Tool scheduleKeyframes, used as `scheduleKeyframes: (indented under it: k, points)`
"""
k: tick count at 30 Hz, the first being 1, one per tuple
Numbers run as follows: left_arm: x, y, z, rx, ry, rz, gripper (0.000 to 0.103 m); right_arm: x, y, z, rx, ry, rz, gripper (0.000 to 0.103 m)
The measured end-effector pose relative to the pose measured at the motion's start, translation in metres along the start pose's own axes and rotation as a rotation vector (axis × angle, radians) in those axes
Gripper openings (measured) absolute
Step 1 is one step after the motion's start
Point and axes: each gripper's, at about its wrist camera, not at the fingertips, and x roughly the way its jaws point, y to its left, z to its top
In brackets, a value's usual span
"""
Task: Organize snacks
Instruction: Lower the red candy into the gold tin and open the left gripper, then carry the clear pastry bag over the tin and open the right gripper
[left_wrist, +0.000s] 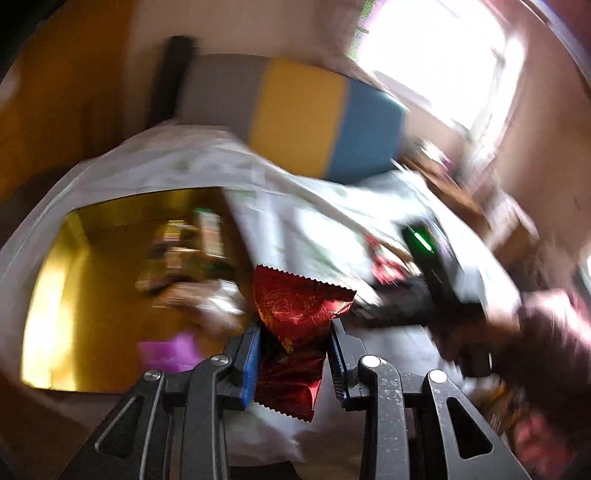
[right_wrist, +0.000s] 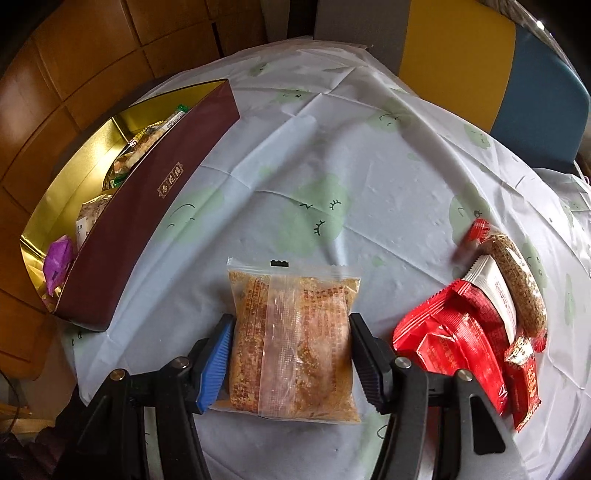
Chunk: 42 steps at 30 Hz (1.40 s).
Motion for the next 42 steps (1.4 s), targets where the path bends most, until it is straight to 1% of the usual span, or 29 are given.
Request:
scheduleKeyframes:
  k: [1,4,6,9,12,13,16,18,20,21,22,24,26,27,31,35,39,42]
  points:
    - [-0.002,0.013,0.005,-0.049,0.0,0.016,0.033,0.0,0.0,0.0,-0.002,-0.005,-0.004,0.062]
    - [-0.002,0.065,0.015,-0.244,0.014,0.062,0.033,0.001,0.002,-0.002,0.001,-0.027,-0.011,0.062]
    - [0.0,0.088,0.017,-0.333,0.019,0.086,0.033,0.0,0.001,-0.004,0.012,-0.036,-0.007,0.062]
    - [0.009,0.108,0.02,-0.399,0.034,0.119,0.033,-0.002,0.0,-0.007,0.017,-0.043,-0.007,0.062]
    - [0.019,0.121,0.02,-0.453,0.061,0.101,0.033,-0.002,0.0,-0.008,0.016,-0.043,-0.012,0.062]
    - [0.026,0.123,0.021,-0.466,0.071,0.105,0.033,-0.003,-0.001,-0.009,0.018,-0.044,-0.011,0.062]
    - [0.043,0.127,0.019,-0.484,0.098,0.12,0.033,-0.004,0.0,-0.008,0.019,-0.048,-0.012,0.062]
    - [0.056,0.131,0.017,-0.499,0.126,0.108,0.034,-0.003,0.001,-0.009,0.023,-0.052,-0.014,0.062]
    - [0.067,0.135,0.015,-0.512,0.154,0.118,0.042,-0.004,0.001,-0.009,0.026,-0.055,-0.014,0.062]
    - [0.071,0.136,0.014,-0.511,0.16,0.112,0.053,-0.004,0.001,-0.009,0.028,-0.057,-0.013,0.062]
    - [0.074,0.136,0.012,-0.511,0.162,0.112,0.058,-0.004,0.0,-0.01,0.03,-0.058,-0.012,0.062]
    - [0.077,0.136,0.01,-0.512,0.168,0.127,0.058,-0.004,0.0,-0.01,0.031,-0.062,-0.011,0.062]
    - [0.074,0.135,0.008,-0.501,0.157,0.143,0.058,-0.004,0.0,-0.011,0.032,-0.066,-0.011,0.062]
    - [0.07,0.134,0.007,-0.488,0.151,0.163,0.058,-0.004,0.0,-0.011,0.033,-0.068,-0.011,0.062]
    - [0.06,0.129,0.005,-0.441,0.135,0.197,0.058,-0.004,0.001,-0.012,0.031,-0.073,-0.017,0.062]
    - [0.05,0.12,0.0,-0.378,0.13,0.265,0.058,-0.005,0.003,-0.015,0.031,-0.087,-0.03,0.062]
    - [0.035,0.114,-0.008,-0.368,0.114,0.3,0.058,-0.006,0.005,-0.018,0.038,-0.109,-0.047,0.062]
    - [0.022,0.107,-0.013,-0.365,0.089,0.319,0.062,-0.007,0.006,-0.021,0.045,-0.131,-0.054,0.062]
